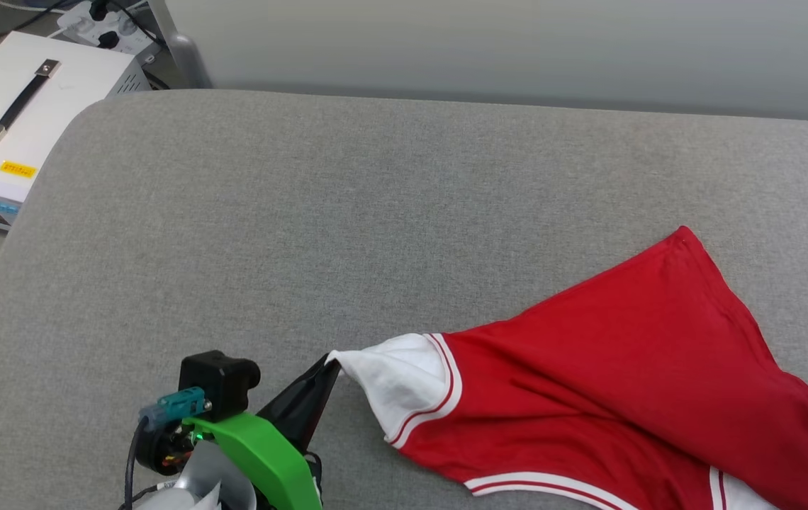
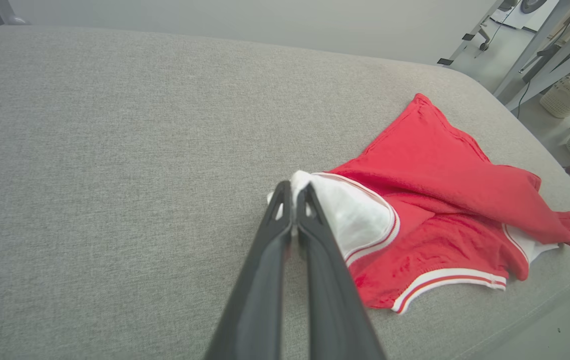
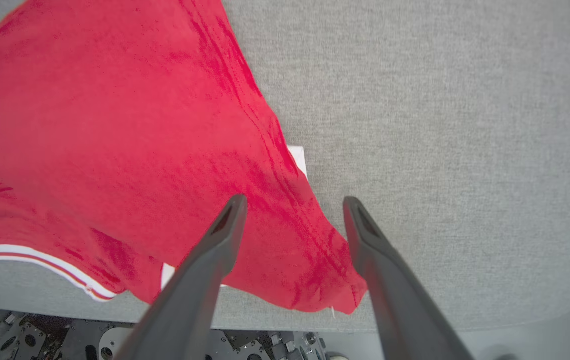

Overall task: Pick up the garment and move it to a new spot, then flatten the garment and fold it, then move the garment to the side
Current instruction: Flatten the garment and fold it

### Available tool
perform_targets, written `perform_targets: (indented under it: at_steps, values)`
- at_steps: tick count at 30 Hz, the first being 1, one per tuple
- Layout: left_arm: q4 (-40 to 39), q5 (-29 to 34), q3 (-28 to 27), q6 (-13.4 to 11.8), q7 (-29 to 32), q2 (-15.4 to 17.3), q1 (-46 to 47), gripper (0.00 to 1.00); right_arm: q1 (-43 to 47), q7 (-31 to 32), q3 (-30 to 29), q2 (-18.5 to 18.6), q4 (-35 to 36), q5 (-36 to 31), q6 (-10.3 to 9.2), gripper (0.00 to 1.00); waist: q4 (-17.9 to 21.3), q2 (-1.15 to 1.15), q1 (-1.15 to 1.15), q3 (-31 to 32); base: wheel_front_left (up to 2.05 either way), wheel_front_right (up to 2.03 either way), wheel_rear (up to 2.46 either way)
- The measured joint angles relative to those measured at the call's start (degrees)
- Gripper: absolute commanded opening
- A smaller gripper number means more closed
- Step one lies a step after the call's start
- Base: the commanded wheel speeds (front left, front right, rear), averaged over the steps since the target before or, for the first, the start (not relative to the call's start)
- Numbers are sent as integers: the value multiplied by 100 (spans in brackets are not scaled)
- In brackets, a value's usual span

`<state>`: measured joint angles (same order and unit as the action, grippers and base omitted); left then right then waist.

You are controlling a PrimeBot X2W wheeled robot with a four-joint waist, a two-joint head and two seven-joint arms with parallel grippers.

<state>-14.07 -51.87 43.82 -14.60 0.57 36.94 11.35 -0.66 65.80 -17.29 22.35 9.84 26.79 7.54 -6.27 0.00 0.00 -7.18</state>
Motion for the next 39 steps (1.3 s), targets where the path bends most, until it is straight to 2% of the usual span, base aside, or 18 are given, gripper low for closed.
perform_targets:
  at_steps: [3,4,5,8,14,24,34,35,36,37,39]
  values:
    - [-103,47,11,0,0,0,46,0,-449,137,216,186,191,75,0,100,-43,0,0,-133,0,0,0]
    - [-175,85,27,1,1,-7,116,0,-981,155,624,314,196,-14,0,100,-95,0,0,-323,0,0,0]
    - [-182,93,36,7,5,-18,144,0,-1127,156,742,333,137,-42,0,100,-113,0,0,-381,0,0,0]
    - [-207,136,63,32,7,-89,263,0,-1589,146,1061,394,-210,-77,0,100,-192,0,0,-584,0,0,0]
    - [-255,112,24,135,-53,-211,351,0,-2325,-143,1617,771,-944,-354,0,100,-419,0,0,-980,0,0,0]
    - [-137,-18,24,307,-177,-434,486,0,-2812,-348,2030,959,-1912,-468,0,100,-893,0,1,-1402,0,0,0]
    - [-63,-14,32,386,-211,-474,535,0,-2910,-479,2341,1211,-2313,-470,-2,100,-1144,0,1,-1580,0,0,0]
    - [-51,-14,34,387,-211,-478,541,0,-2909,-478,2369,1224,-2331,-443,-2,87,-1156,0,1,-1582,0,0,0]
    - [-37,-14,34,399,-212,-483,547,0,-2906,-476,2405,1248,-2348,-413,-2,36,-1169,0,0,-1582,0,0,0]
    - [-32,-15,31,402,-216,-489,548,0,-2906,-479,2427,1268,-2363,-393,-2,0,-1180,0,0,-1580,0,0,0]
    - [-9,-18,25,403,-236,-495,550,0,-2907,-572,2482,1303,-2381,-376,-1,0,-1193,0,1,-1565,0,0,0]
